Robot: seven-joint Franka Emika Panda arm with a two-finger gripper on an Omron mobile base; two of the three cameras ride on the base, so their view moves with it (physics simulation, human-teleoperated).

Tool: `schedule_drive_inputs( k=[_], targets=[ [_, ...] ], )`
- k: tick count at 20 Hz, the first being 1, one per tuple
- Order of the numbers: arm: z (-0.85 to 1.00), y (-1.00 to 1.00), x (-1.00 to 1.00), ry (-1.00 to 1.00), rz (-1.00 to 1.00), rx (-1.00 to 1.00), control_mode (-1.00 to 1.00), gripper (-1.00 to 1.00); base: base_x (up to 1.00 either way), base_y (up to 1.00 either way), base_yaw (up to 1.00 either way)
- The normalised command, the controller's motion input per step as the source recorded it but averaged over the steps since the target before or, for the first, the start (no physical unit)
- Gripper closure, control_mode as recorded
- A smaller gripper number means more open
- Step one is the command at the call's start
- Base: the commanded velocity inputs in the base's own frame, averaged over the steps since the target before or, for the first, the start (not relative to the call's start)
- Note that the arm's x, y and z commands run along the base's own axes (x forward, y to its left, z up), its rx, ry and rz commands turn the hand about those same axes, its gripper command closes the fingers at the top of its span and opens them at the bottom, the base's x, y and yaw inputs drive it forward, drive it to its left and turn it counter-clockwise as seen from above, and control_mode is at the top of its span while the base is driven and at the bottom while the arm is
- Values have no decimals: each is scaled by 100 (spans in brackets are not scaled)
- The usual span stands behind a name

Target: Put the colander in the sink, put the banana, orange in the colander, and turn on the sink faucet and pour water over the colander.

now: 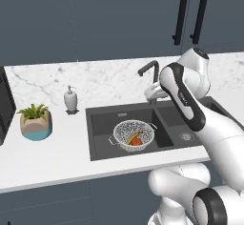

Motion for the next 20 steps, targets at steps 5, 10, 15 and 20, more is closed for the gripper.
schedule_drive_inputs(
  k=[5,10,15,20],
  targets=[
    [0,0,0,0,0,0,100,-100,0,-16,-2],
    [0,0,0,0,0,0,100,-100,0,-40,-3],
    [0,0,0,0,0,0,100,-100,3,-58,-2],
    [0,0,0,0,0,0,100,-100,9,-56,0]
  ],
)
